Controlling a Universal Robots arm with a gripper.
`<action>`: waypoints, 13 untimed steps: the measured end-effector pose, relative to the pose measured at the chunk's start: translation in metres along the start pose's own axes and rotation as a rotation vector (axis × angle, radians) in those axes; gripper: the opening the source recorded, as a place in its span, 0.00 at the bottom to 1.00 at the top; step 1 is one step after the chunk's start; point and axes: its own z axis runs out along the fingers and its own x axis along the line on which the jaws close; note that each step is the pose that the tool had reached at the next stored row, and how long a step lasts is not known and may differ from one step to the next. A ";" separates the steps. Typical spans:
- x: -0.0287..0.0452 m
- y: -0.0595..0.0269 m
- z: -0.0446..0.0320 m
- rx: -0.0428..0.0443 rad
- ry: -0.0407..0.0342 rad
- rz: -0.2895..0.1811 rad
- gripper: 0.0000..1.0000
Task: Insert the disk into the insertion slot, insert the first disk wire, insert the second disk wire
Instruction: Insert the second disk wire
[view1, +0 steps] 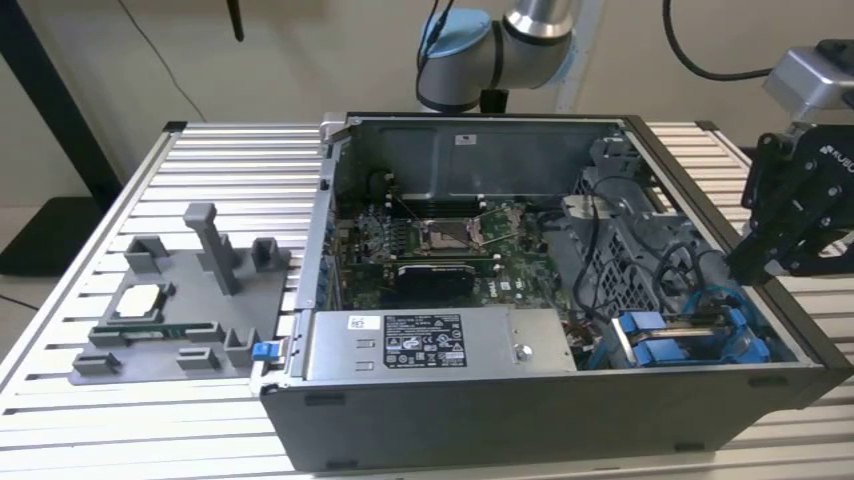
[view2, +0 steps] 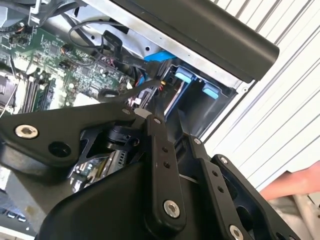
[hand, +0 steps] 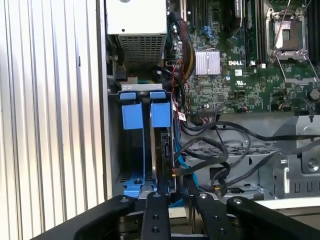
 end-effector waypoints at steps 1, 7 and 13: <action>-0.0001 0.0000 -0.0009 -0.0002 -0.0002 0.000 1.00; -0.0010 -0.0013 -0.0021 -0.0007 0.0002 0.000 1.00; -0.0087 -0.0039 -0.0015 -0.0007 0.0001 0.000 1.00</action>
